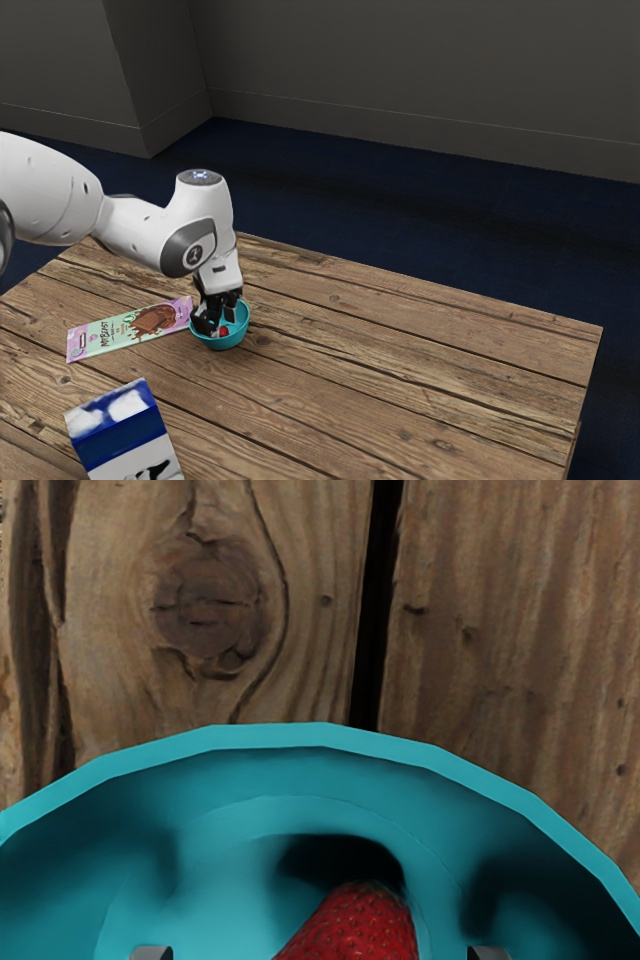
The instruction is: Take strawberry from the bowl
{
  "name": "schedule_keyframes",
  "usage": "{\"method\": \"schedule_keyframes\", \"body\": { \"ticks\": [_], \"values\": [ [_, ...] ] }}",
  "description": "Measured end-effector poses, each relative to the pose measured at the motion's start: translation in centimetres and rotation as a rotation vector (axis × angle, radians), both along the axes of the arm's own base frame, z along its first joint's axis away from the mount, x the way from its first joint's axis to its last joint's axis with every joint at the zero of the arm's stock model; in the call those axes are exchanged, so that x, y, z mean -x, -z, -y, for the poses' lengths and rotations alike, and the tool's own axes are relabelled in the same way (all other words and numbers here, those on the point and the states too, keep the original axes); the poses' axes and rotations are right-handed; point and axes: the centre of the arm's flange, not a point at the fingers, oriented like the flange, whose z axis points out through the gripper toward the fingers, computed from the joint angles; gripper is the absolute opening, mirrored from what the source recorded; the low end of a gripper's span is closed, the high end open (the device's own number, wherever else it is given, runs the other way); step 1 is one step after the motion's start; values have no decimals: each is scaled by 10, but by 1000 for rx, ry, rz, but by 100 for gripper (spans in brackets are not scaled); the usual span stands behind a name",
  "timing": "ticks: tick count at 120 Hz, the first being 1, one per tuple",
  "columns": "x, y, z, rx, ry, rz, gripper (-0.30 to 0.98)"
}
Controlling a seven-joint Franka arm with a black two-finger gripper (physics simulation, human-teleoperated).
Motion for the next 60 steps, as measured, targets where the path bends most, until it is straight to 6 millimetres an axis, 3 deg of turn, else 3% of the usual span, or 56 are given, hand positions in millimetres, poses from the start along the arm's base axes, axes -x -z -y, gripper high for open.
{"method": "schedule_keyframes", "body": {
  "ticks": [48,60],
  "values": [
    [-2,7,-1,2,25,8,33],
    [-3,6,-1,5,24,16,27]
  ]
}}
